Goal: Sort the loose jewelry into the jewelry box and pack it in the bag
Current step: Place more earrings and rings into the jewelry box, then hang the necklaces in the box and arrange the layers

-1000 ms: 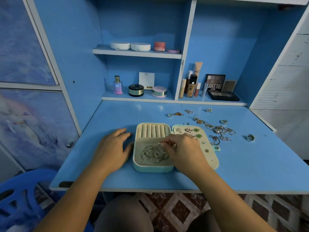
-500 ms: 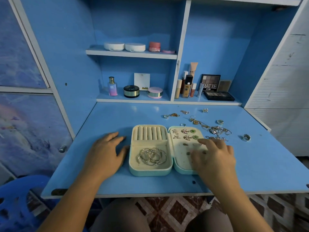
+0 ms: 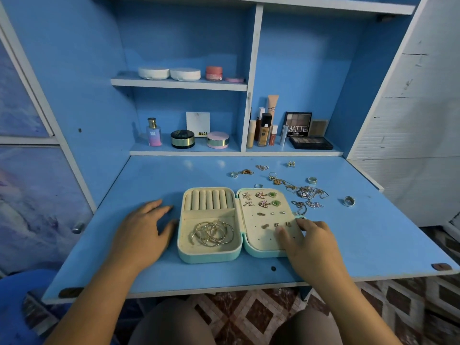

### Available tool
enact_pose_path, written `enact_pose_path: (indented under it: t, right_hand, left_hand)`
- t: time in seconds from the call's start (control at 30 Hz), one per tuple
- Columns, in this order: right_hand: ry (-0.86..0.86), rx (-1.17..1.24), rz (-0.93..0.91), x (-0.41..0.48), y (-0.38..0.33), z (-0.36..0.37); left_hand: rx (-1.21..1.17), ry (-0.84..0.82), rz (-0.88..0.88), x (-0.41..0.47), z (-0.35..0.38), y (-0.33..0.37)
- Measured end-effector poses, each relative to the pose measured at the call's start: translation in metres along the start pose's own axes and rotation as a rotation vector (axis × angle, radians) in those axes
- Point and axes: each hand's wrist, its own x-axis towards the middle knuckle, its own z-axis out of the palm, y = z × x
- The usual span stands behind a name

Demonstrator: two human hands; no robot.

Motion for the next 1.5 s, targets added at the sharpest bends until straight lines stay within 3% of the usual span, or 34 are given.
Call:
enact_pose_path:
  t: [0.4, 0.67, 0.87, 1.13, 1.33, 1.5]
  right_hand:
    - [-0.087, 0.151, -0.034, -0.017, -0.002, 0.000]
    - [-0.106, 0.186, -0.058, -0.019, 0.002, 0.006]
    - [-0.106, 0.219, -0.231, -0.009, 0.002, 0.002]
    - [-0.242, 0.322, -0.436, 0.051, -0.018, 0.005]
    - [-0.320, 0.564, -0.368, 0.071, -0.037, 0.036]
    - [-0.383, 0.549, -0.296, 0.078, -0.040, 0.048]
  left_hand:
    - [-0.134, -0.025, 0.026, 0.013, -0.005, 0.003]
    - [-0.260, -0.210, 0.096, 0.050, -0.004, 0.037]
    - [-0.267, -0.104, 0.005, 0.039, -0.005, 0.030]
    - [-0.224, 0.005, -0.147, -0.016, -0.008, 0.031]
    - [-0.122, 0.013, -0.167, -0.050, -0.010, 0.043]
    - [-0.148, -0.067, -0.133, -0.061, -0.010, 0.054]
